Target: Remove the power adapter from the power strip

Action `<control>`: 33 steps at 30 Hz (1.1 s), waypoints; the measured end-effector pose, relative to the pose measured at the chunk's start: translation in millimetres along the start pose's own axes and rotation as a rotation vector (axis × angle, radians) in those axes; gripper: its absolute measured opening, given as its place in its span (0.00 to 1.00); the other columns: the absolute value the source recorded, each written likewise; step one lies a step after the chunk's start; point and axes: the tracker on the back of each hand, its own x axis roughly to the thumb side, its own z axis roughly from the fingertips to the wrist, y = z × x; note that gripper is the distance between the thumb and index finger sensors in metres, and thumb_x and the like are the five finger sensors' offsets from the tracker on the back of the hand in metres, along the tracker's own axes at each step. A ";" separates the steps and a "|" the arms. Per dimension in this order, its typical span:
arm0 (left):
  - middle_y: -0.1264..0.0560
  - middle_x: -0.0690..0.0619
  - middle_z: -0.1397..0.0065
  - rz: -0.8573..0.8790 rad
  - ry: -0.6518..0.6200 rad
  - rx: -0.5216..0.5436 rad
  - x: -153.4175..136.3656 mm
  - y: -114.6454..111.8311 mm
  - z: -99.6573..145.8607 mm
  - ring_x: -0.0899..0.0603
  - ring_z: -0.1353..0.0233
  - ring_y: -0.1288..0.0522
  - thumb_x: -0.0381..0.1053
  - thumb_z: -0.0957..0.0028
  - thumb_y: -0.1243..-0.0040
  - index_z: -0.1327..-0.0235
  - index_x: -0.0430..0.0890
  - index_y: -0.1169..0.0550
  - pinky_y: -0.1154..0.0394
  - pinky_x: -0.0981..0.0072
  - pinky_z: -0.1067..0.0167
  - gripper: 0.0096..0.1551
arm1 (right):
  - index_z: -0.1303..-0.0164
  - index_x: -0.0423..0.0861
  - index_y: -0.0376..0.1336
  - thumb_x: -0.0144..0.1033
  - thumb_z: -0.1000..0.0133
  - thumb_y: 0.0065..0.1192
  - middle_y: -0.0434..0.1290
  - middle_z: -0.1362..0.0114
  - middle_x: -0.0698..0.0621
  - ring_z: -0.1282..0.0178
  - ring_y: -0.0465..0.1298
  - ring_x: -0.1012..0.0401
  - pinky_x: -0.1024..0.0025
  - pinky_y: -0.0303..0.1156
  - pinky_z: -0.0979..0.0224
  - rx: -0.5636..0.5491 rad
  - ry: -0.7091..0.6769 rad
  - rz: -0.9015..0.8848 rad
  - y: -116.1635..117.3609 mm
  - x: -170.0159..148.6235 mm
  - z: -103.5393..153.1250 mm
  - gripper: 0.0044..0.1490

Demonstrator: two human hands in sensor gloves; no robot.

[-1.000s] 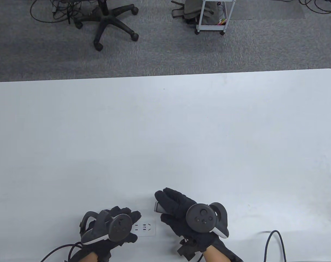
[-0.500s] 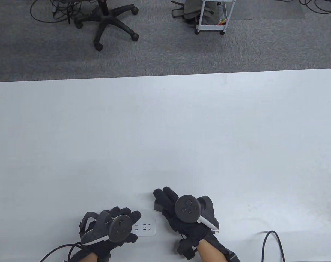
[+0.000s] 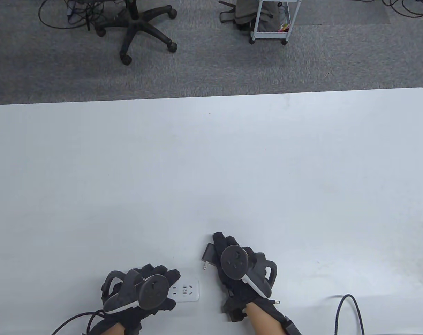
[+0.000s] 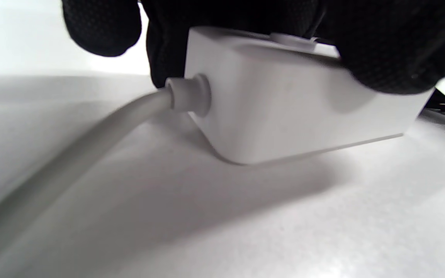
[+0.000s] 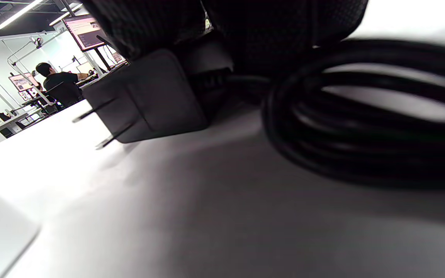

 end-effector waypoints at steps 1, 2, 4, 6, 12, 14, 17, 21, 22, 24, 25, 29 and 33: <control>0.23 0.49 0.28 -0.001 0.001 0.001 0.0 0.0 0.1 0.39 0.36 0.22 0.67 0.67 0.32 0.31 0.54 0.25 0.29 0.44 0.38 0.46 | 0.27 0.56 0.56 0.47 0.48 0.56 0.64 0.25 0.43 0.53 0.77 0.58 0.45 0.63 0.26 0.000 0.003 -0.002 -0.2 -0.2 0.1 0.36; 0.23 0.49 0.28 -0.003 0.004 0.001 0.1 0.0 0.3 0.39 0.36 0.22 0.67 0.67 0.32 0.31 0.54 0.25 0.29 0.43 0.38 0.46 | 0.27 0.56 0.56 0.47 0.48 0.56 0.64 0.25 0.43 0.53 0.77 0.58 0.45 0.62 0.26 0.004 0.003 -0.007 -0.3 -0.5 0.0 0.36; 0.23 0.49 0.28 -0.007 0.011 0.004 0.1 0.0 0.8 0.39 0.36 0.22 0.67 0.67 0.32 0.31 0.54 0.25 0.29 0.43 0.38 0.46 | 0.27 0.57 0.56 0.47 0.48 0.57 0.64 0.25 0.43 0.53 0.77 0.58 0.45 0.63 0.26 0.005 0.002 -0.012 -1.3 -1.2 0.1 0.36; 0.24 0.49 0.27 -0.014 0.019 0.007 0.3 0.1 1.8 0.39 0.35 0.23 0.67 0.66 0.33 0.30 0.54 0.26 0.30 0.43 0.38 0.46 | 0.28 0.56 0.57 0.48 0.50 0.60 0.65 0.25 0.42 0.52 0.78 0.57 0.45 0.63 0.26 -0.004 -0.020 -0.033 -3.5 -2.3 1.0 0.37; 0.29 0.46 0.21 -0.070 0.020 0.030 0.4 3.4 7.4 0.37 0.30 0.25 0.71 0.66 0.35 0.25 0.53 0.31 0.32 0.40 0.35 0.52 | 0.26 0.60 0.53 0.55 0.57 0.67 0.61 0.21 0.46 0.33 0.74 0.50 0.42 0.59 0.23 -0.165 -0.165 -0.091 -23.4 7.1 11.7 0.47; 0.34 0.45 0.17 -0.067 0.029 0.100 -2.8 7.6 13.0 0.35 0.26 0.29 0.74 0.66 0.37 0.21 0.54 0.36 0.35 0.37 0.33 0.56 | 0.25 0.63 0.48 0.59 0.59 0.67 0.54 0.17 0.49 0.25 0.67 0.49 0.40 0.55 0.21 -0.192 -0.199 -0.104 -31.3 9.5 15.2 0.52; 0.50 0.43 0.11 -0.087 0.106 0.268 -9.6 13.8 22.0 0.26 0.15 0.48 0.77 0.63 0.43 0.18 0.56 0.46 0.44 0.28 0.28 0.60 | 0.25 0.67 0.42 0.63 0.61 0.67 0.44 0.13 0.53 0.14 0.54 0.50 0.38 0.45 0.18 -0.206 -0.211 -0.086 -39.5 6.3 19.9 0.57; 0.58 0.44 0.10 -0.120 0.192 0.388 -19.2 20.2 29.2 0.26 0.13 0.56 0.78 0.63 0.44 0.17 0.58 0.52 0.48 0.26 0.26 0.62 | 0.28 0.73 0.37 0.67 0.64 0.66 0.31 0.13 0.58 0.09 0.39 0.53 0.38 0.33 0.17 -0.198 -0.168 -0.026 -44.4 -12.6 23.7 0.60; 0.60 0.44 0.10 -0.120 0.205 0.394 -20.9 20.7 29.8 0.26 0.13 0.58 0.78 0.63 0.45 0.17 0.58 0.53 0.49 0.25 0.26 0.62 | 0.29 0.75 0.36 0.68 0.64 0.66 0.29 0.14 0.59 0.10 0.36 0.54 0.38 0.30 0.17 -0.201 -0.157 -0.020 -44.6 -17.9 24.5 0.60; 0.61 0.45 0.10 -0.120 0.225 0.398 -24.5 21.2 30.3 0.26 0.13 0.59 0.78 0.63 0.45 0.17 0.59 0.53 0.50 0.25 0.26 0.62 | 0.30 0.76 0.33 0.69 0.65 0.66 0.25 0.15 0.61 0.11 0.29 0.56 0.39 0.25 0.18 -0.199 -0.134 -0.004 -44.2 -28.9 26.1 0.62; 0.62 0.45 0.10 -0.119 0.239 0.399 -26.8 21.3 30.6 0.26 0.13 0.59 0.78 0.63 0.45 0.18 0.59 0.54 0.51 0.25 0.26 0.62 | 0.31 0.76 0.31 0.70 0.65 0.65 0.23 0.16 0.61 0.12 0.26 0.57 0.40 0.21 0.20 -0.193 -0.118 0.008 -43.2 -35.0 26.9 0.63; 0.65 0.46 0.11 -0.117 0.289 0.394 -36.3 20.8 29.9 0.27 0.13 0.61 0.79 0.63 0.46 0.18 0.60 0.56 0.51 0.25 0.26 0.63 | 0.35 0.77 0.25 0.72 0.66 0.64 0.16 0.21 0.63 0.16 0.19 0.61 0.44 0.15 0.23 -0.158 -0.042 0.040 -36.4 -53.1 25.3 0.66; 0.66 0.46 0.11 -0.115 0.321 0.374 -43.8 18.8 30.4 0.27 0.13 0.61 0.80 0.63 0.47 0.18 0.60 0.57 0.51 0.24 0.26 0.63 | 0.37 0.77 0.23 0.74 0.67 0.63 0.15 0.22 0.63 0.17 0.19 0.61 0.45 0.15 0.23 -0.131 -0.017 0.048 -32.0 -54.4 23.8 0.66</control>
